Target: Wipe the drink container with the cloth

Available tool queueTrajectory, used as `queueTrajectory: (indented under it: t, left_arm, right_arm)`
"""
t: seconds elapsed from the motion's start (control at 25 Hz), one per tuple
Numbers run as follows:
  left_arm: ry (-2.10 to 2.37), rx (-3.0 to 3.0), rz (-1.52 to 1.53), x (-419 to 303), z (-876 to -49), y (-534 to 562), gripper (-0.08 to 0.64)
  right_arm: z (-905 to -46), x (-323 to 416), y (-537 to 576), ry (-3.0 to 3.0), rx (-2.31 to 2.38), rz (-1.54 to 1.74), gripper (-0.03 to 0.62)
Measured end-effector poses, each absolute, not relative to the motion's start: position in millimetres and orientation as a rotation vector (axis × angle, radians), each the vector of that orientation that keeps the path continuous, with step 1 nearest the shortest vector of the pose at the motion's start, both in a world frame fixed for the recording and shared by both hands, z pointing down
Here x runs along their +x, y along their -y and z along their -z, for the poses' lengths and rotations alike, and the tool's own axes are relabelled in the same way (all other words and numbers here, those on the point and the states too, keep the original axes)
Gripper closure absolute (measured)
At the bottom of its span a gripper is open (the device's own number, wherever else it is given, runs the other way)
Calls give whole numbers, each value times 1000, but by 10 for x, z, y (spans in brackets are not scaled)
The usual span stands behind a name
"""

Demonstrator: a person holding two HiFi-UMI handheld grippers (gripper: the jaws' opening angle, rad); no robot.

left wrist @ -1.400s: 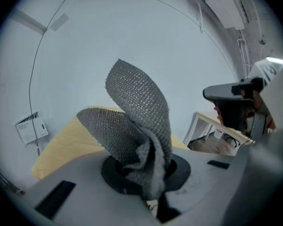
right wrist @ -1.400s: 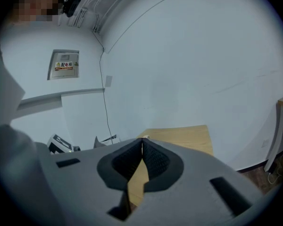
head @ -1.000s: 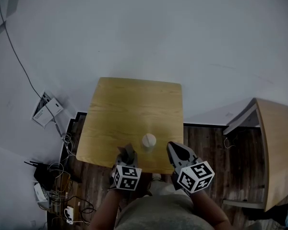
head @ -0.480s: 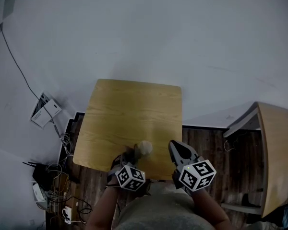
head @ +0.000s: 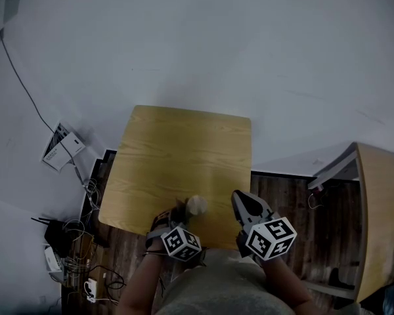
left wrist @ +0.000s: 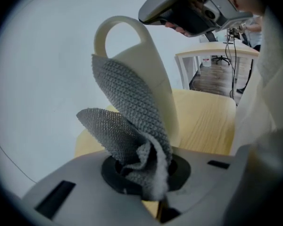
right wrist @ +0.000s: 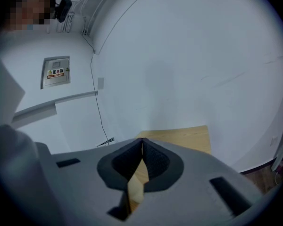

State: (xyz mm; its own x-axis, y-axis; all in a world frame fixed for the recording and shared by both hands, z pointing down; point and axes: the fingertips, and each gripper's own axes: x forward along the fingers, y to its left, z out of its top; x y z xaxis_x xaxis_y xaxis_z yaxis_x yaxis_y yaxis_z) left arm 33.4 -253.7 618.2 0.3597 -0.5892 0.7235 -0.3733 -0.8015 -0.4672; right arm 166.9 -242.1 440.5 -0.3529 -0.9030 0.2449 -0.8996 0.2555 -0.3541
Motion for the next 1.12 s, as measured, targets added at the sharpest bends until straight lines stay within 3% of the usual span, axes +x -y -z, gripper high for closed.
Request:
queueTrajectory:
  t: [1.12]
  left_arm:
    - [-595, -2138, 1627, 281, -6923, 2564, 541]
  right_arm:
    - [-4586, 1647, 2534, -2529, -1744, 767, 592]
